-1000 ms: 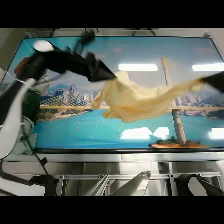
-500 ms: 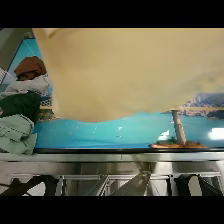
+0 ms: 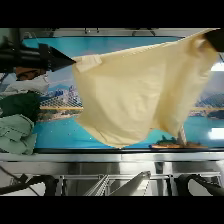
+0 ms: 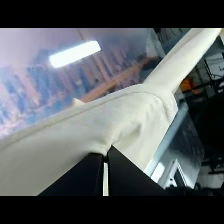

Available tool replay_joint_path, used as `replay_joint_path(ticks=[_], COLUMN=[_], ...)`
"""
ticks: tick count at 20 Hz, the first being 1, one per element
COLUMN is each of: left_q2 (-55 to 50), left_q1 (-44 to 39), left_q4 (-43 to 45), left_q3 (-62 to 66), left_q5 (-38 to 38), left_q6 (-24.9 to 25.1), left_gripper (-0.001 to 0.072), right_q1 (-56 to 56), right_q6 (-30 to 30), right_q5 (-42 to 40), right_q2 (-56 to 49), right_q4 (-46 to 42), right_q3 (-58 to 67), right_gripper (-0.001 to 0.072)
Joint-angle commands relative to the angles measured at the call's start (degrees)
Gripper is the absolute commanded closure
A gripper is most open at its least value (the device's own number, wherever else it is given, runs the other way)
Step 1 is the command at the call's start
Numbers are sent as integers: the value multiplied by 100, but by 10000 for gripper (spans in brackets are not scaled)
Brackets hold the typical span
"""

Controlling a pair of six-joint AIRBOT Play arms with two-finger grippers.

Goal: Fold the shirts.

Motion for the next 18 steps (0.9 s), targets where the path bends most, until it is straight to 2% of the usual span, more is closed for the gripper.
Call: replay_joint_path(ticks=[1, 3, 5, 6, 7, 8, 9, 11, 12, 14, 16, 18], left_q2=[-1176, -1650, -2004, -2199, -2380, -2524, -2647, -2754, -2752, -2732, -2732, -2734], left_q1=[225, 258, 214, 155, 105, 87, 109, 306, 417, 640, 804, 920], left_q4=[44, 50, 59, 66, 66, 70, 107, 389, 745, 1954, 2981, 3169], left_q3=[245, 855, 1338, 1541, 1720, 1869, 2033, 2295, 2337, 2310, 1982, 1414], left_q5=[776, 778, 638, 575, 501, 431, 273, -396, -728, -1370, -1797, -1829], left_q6=[181, 170, 129, 122, 83, -55, -232, -535, -713, -1147, -1447, -1497], left_gripper=[683, 683, 682, 671, 407, 123, -5, -4, -4, -3, -3, -2], right_q1=[621, 612, 614, 601, 590, 564, 505, 243, 48, -428, -881, -1191], right_q6=[-50, 505, 555, 557, 560, 678, 1106, 2107, 2280, 2352, 2347, 2232], right_q5=[-809, -734, -704, -568, -330, -90, 175, 1034, 1550, 2365, 2627, 2411], right_q2=[-1283, -1515, -1515, -1534, -1574, -1613, -1635, -1626, -1626, -1626, -1624, -1631], right_q4=[-708, -1049, -1137, -1141, -1154, -1285, -1692, -2962, -3333, -3423, -3401, -3342], right_q3=[577, 1056, 1145, 1143, 1143, 1143, 1143, 1137, 1075, 654, -96, -881], right_gripper=[693, 693, 691, 612, 348, 247, 248, 254, 256, 366, 365, 362])
